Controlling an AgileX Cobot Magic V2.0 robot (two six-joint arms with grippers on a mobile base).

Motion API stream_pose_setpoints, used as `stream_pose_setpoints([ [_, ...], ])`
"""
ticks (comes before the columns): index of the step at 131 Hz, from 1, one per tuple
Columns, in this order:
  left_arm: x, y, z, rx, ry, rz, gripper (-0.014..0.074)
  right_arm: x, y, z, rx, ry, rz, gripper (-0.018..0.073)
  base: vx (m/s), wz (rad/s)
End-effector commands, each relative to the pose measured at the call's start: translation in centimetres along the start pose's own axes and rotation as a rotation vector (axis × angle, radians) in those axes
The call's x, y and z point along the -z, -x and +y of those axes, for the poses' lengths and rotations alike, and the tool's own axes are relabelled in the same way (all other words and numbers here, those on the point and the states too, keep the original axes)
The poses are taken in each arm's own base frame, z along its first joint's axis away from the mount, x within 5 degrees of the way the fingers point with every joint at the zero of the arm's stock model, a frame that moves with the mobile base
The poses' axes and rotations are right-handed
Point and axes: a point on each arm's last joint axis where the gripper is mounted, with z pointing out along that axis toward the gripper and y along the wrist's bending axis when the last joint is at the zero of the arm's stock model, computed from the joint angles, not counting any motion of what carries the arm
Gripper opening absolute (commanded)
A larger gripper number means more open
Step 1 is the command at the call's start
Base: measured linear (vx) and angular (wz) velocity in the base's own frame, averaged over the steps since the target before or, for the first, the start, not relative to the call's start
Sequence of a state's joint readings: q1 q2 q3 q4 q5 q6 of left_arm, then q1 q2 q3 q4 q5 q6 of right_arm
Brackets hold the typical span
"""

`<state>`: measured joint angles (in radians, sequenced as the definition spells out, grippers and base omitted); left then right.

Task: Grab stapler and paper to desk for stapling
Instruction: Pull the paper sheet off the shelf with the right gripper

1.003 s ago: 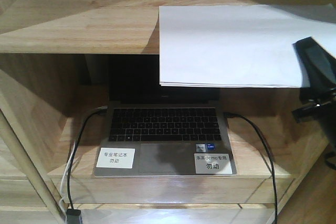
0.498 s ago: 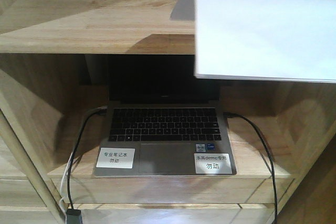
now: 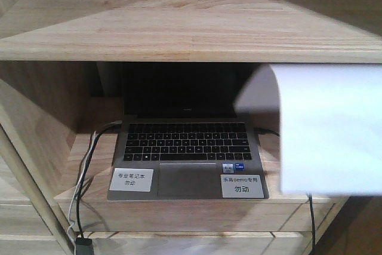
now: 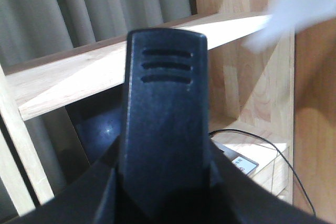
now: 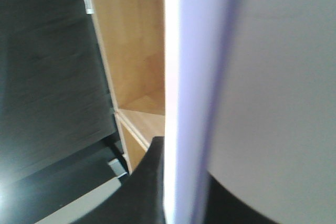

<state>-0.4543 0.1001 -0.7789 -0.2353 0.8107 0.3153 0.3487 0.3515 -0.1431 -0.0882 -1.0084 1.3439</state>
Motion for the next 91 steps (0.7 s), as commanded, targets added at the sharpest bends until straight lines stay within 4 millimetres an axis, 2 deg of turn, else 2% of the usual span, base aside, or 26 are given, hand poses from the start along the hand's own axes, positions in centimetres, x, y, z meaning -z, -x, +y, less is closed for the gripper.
stream_pose_setpoints([
  [1,0.01,1.68,0.34,0.022,0.022,-0.120,-0.0006,-0.08,0.32,1.33,0.015,0.067,-0.012,-0.0006,0.00,0.00],
  [28,0.00,1.67,0.33,0.022,0.022,-0.119,-0.0006,0.48,0.50,2.08,0.018,0.087,-0.020,-0.0006,0.00,0.00],
  [91,0.00,1.67,0.33,0.022,0.022,-0.119,-0.0006,0.52,0.55,2.30,0.018,0.109,-0.025,-0.0006,0.00,0.00],
])
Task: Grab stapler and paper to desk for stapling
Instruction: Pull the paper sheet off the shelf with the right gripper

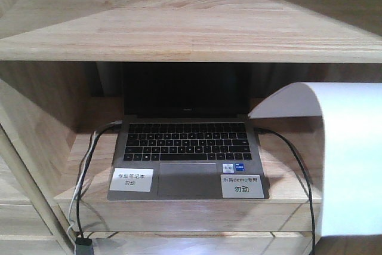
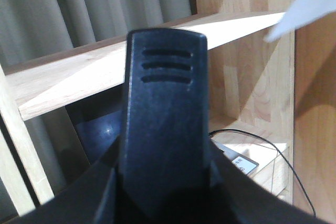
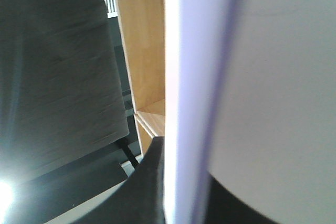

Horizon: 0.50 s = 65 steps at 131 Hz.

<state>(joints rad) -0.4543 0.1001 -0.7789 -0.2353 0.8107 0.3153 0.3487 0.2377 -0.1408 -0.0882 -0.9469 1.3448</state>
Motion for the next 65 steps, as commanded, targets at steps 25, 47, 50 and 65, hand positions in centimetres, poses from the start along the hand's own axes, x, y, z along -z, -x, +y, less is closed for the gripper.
stream_pose_setpoints([
  [25,0.00,1.67,0.33,0.022,0.022,-0.119,-0.0006,-0.54,0.20,0.84,0.010,0.061,-0.008,-0.0006,0.00,0.00],
  [47,0.00,1.67,0.33,0.022,0.022,-0.119,-0.0006,-0.54,0.20,0.84,0.010,0.061,-0.008,-0.0006,0.00,0.00],
  [50,0.00,1.67,0.33,0.022,0.022,-0.119,-0.0006,-0.54,0.20,0.84,0.010,0.061,-0.008,-0.0006,0.00,0.00],
  [65,0.00,1.67,0.33,0.022,0.022,-0.119,-0.0006,-0.54,0.20,0.84,0.010,0.061,-0.008,-0.0006,0.00,0.00],
])
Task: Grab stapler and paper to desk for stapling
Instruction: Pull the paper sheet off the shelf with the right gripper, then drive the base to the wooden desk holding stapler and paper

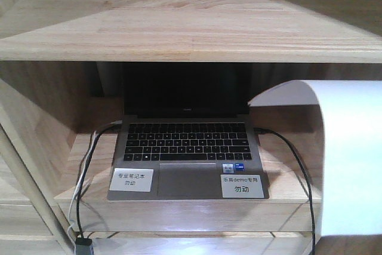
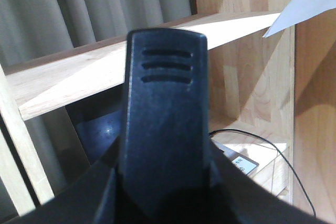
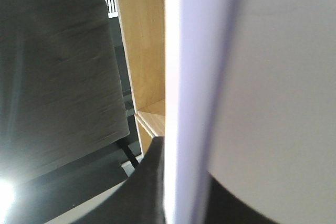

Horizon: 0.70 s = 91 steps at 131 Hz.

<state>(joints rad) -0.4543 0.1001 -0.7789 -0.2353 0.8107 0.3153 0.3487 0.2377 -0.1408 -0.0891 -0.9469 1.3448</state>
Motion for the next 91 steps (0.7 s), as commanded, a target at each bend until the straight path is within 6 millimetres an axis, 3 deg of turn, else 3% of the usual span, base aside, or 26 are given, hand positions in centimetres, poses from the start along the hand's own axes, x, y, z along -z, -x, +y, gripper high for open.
stream_pose_setpoints([
  [1,0.00,1.67,0.33,0.022,0.022,-0.119,-0.0006,-0.54,0.20,0.84,0.010,0.060,-0.009,-0.0006,0.00,0.00],
  [91,0.00,1.67,0.34,0.021,0.022,-0.119,-0.0006,-0.54,0.20,0.84,0.010,0.060,-0.009,-0.0006,-0.01,0.05],
])
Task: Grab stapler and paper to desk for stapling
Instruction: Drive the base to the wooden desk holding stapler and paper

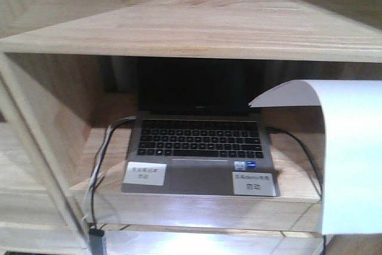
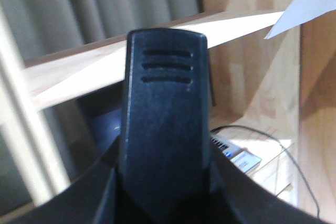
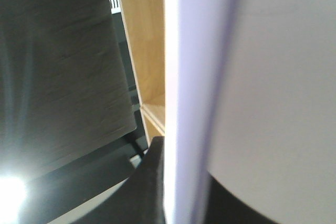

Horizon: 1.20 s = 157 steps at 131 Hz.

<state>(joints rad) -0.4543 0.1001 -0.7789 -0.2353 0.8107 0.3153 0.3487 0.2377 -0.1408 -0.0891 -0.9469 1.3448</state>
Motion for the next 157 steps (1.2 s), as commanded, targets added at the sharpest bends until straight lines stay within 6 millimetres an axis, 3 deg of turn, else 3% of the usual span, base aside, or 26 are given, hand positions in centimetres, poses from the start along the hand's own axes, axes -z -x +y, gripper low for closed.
stream_pose_setpoints([
  [1,0.00,1.67,0.34,0.021,0.022,-0.119,-0.0006,-0.54,0.20,0.84,0.010,0.060,-0.009,-0.0006,-0.05,0.21],
  [157,0.00,1.67,0.34,0.021,0.022,-0.119,-0.0006,-0.54,0.20,0.84,0.010,0.060,-0.009,-0.0006,-0.13,0.51],
])
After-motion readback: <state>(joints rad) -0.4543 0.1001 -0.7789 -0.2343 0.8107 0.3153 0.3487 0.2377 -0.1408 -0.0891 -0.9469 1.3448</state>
